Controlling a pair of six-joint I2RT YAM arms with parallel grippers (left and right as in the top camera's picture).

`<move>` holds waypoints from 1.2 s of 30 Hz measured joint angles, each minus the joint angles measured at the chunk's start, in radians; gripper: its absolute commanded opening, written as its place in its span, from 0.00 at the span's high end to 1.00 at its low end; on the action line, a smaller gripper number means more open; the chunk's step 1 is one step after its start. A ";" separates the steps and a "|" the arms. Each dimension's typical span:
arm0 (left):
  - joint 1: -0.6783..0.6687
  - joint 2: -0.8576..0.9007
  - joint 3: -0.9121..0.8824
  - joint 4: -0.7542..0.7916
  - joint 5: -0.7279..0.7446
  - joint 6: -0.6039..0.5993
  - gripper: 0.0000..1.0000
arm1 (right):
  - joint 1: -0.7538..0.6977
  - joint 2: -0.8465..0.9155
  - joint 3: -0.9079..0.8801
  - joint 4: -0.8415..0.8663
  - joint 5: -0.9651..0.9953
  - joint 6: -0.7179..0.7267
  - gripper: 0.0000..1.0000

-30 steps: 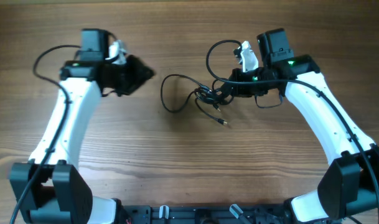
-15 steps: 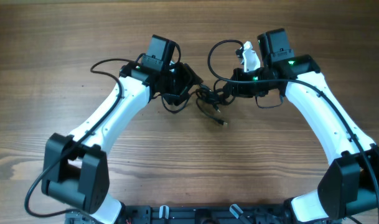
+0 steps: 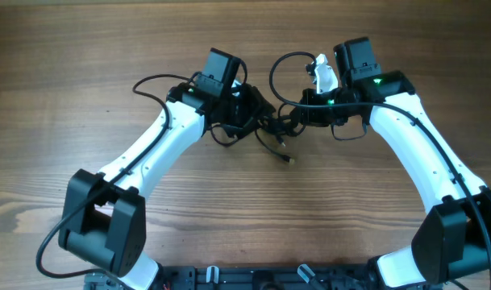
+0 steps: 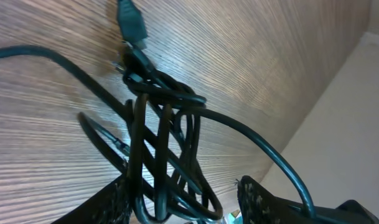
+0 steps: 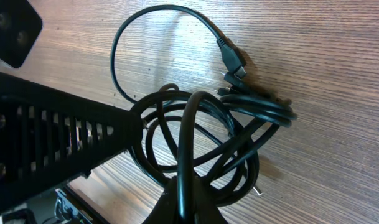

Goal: Untangle cables

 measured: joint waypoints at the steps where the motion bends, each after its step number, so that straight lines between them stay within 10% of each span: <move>1: -0.004 0.000 0.000 0.007 0.000 0.001 0.46 | 0.000 0.000 0.000 0.000 0.002 0.000 0.96; 12: -0.026 0.095 0.000 0.079 0.007 0.001 0.62 | 0.000 0.000 0.000 -0.014 0.003 0.000 0.96; 16: -0.050 0.095 0.000 0.100 0.008 0.004 0.96 | 0.000 0.000 0.000 -0.016 0.007 0.000 0.96; 24: -0.001 0.094 0.000 0.107 0.043 0.064 0.96 | 0.000 0.000 0.000 -0.023 0.009 0.000 0.94; 30: 0.073 0.092 0.000 0.124 0.253 0.361 0.96 | 0.001 -0.001 0.000 0.000 0.005 -0.079 0.47; 36: 0.155 0.092 0.001 0.004 0.400 0.735 0.96 | 0.001 -0.002 0.000 0.092 -0.010 -0.116 0.43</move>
